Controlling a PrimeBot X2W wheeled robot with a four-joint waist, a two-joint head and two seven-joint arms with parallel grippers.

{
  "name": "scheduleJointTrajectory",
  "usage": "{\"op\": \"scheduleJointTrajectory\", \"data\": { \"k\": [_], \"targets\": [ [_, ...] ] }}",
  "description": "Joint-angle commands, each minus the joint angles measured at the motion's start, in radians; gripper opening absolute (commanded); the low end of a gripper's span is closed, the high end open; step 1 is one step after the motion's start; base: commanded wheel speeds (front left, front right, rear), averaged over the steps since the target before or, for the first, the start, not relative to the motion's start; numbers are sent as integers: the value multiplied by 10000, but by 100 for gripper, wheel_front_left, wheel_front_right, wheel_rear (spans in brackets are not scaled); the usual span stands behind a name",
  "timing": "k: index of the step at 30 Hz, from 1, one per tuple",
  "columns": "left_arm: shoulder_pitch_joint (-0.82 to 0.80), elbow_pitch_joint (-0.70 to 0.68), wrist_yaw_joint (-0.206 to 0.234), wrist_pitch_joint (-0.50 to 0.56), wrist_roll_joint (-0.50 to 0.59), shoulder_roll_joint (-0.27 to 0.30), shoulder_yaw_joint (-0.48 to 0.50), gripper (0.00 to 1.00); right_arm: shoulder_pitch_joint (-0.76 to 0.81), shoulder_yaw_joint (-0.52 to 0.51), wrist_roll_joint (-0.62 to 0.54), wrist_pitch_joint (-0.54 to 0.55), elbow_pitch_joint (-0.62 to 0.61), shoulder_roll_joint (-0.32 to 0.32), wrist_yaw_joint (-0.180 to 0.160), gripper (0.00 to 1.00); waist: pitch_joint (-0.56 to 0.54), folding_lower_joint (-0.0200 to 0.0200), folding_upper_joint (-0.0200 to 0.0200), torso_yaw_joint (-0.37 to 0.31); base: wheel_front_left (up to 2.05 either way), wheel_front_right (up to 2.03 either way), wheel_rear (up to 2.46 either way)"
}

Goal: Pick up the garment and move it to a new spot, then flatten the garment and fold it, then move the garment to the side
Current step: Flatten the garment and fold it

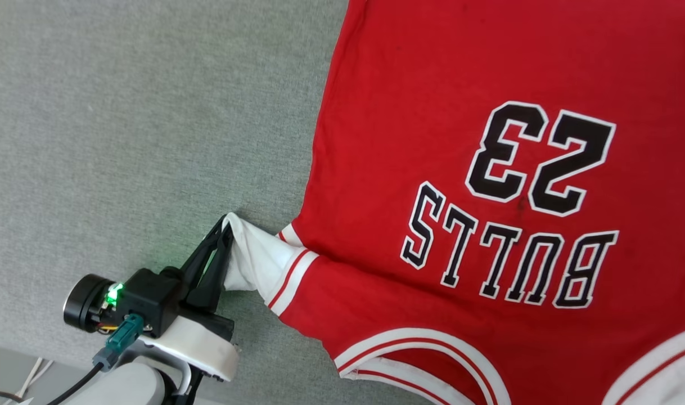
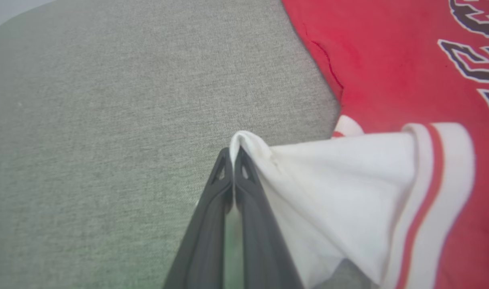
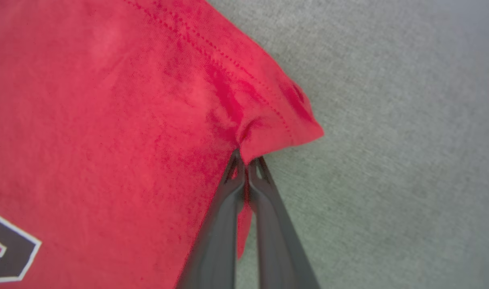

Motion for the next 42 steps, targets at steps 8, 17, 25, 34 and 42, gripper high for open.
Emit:
{"op": "scheduleJointTrajectory", "data": {
  "k": [8, 17, 25, 34, 42],
  "targets": [
    [594, 47, 234, 92, -118, 225, -51, 0, 639, 1540, 813, -1073, -1318, -1266, -5, 0, -1719, 0, 0, -535, 0, 0, 0],
    [1333, -257, 628, 367, -349, 680, -105, 0, 2963, 2337, 2166, -2252, -3614, -3425, -7, 0, -3164, 0, 0, -1351, 0, 0, 0],
    [1905, -557, 961, 404, -587, 1013, 1, 0, 6642, 1809, 3166, -3435, -4083, -4810, -7, 0, -3693, 0, 0, -1999, 0, 0, 0],
    [2008, -652, 942, 476, -652, 1124, -66, 0, 11695, 1127, 3795, -5060, -3265, -3905, -7, 0, -3786, 0, 0, -2186, 0, 0, 0],
    [1901, -555, 896, 571, -641, 1038, -160, 0, 12225, -29, 3133, -5206, -3248, -3143, -7, 100, -3937, 0, 0, -2272, 0, 0, 0]
  ]
}}
